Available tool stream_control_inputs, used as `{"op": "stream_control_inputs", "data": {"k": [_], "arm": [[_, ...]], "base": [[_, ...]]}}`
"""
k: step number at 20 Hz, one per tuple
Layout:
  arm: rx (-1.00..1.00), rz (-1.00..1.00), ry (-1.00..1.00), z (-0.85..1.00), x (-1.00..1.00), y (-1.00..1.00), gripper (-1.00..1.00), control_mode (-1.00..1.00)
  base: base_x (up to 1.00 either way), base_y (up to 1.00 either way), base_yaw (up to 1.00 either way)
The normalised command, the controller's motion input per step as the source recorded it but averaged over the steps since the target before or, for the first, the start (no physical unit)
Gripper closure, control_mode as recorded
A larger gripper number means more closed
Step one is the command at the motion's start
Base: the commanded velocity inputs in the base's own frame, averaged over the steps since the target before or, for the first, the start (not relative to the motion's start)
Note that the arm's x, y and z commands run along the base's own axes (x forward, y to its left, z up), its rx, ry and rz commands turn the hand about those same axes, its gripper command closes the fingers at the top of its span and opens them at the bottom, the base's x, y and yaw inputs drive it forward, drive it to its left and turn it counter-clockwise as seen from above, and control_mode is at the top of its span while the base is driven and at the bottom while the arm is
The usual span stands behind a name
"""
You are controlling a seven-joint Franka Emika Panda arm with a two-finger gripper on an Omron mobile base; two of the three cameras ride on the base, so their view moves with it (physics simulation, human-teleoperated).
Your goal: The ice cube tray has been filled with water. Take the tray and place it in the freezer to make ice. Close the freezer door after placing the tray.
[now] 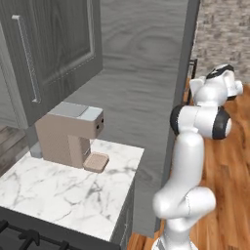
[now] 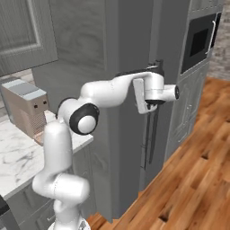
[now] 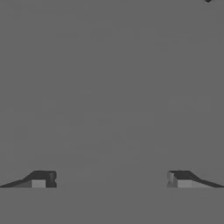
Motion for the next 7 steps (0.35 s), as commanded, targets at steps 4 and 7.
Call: {"op": "stream_control_inputs", "data": {"k": [4, 7], "arm": [[0.0, 0.3, 0.0, -0.25, 0.13, 0.43, -1.0, -1.0], [0.0, 0.25, 0.0, -0.23, 0.01, 0.47, -1.0, -1.0]], "base": [[0.0, 0.0, 0.0], [0.0, 0.0, 0.0]]}}
